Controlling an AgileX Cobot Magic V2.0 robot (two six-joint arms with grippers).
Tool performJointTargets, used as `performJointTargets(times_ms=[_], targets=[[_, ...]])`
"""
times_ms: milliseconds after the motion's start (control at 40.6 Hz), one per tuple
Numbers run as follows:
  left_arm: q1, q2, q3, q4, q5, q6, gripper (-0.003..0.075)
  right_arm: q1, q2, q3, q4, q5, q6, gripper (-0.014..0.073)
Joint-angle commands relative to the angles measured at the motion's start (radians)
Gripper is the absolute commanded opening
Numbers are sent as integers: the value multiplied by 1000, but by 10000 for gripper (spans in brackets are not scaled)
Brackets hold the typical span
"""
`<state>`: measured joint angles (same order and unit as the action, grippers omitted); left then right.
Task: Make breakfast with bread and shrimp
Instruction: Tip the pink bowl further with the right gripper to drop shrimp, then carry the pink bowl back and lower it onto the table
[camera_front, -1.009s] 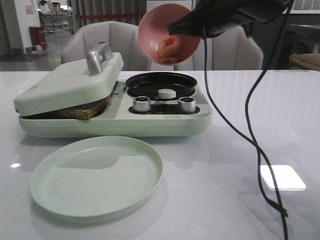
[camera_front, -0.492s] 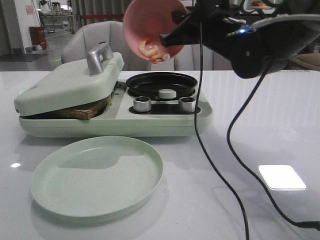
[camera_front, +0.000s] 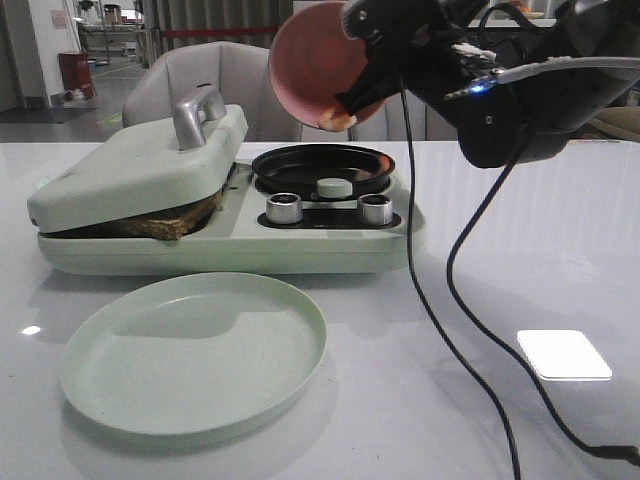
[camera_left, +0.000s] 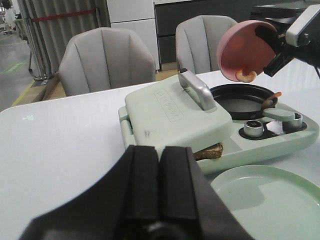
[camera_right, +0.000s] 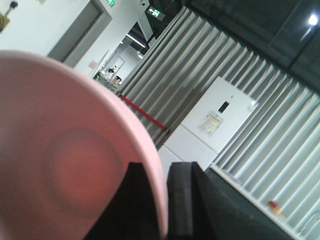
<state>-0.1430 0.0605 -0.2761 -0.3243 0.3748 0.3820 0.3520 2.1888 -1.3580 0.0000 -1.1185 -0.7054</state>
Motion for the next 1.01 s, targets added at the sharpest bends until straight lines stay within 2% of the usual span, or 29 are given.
performJointTargets(times_ms=[0, 148, 222, 295, 394, 517, 591, 665, 985], targets=[[-9, 8, -26, -16, -79, -8, 34, -6, -66, -41, 0, -145, -78, -15], [-9, 8, -26, -16, -79, -8, 34, -6, -66, -70, 0, -103, -70, -15], [-9, 8, -26, -16, -79, -8, 34, -6, -66, -90, 10, -51, -23, -15], [-9, 8, -26, -16, -79, -8, 34, -6, -66, -104, 38, -4, 102, -15], [-9, 8, -26, -16, -79, -8, 34, -7, -78, -129, 116, 111, 356, -15], [-9, 8, -26, -16, -79, -8, 34, -26, -116, -159, 163, 378, 614, -15], [-9, 8, -26, -16, -79, -8, 34, -44, -150, -173, 162, 545, 724, -15], [-9, 8, -26, -16, -79, -8, 34, -65, -188, -180, 162, 692, 760, -15], [-9, 8, -26, -16, -79, -8, 34, -187, -386, -181, 158, 1293, 756, -15]])
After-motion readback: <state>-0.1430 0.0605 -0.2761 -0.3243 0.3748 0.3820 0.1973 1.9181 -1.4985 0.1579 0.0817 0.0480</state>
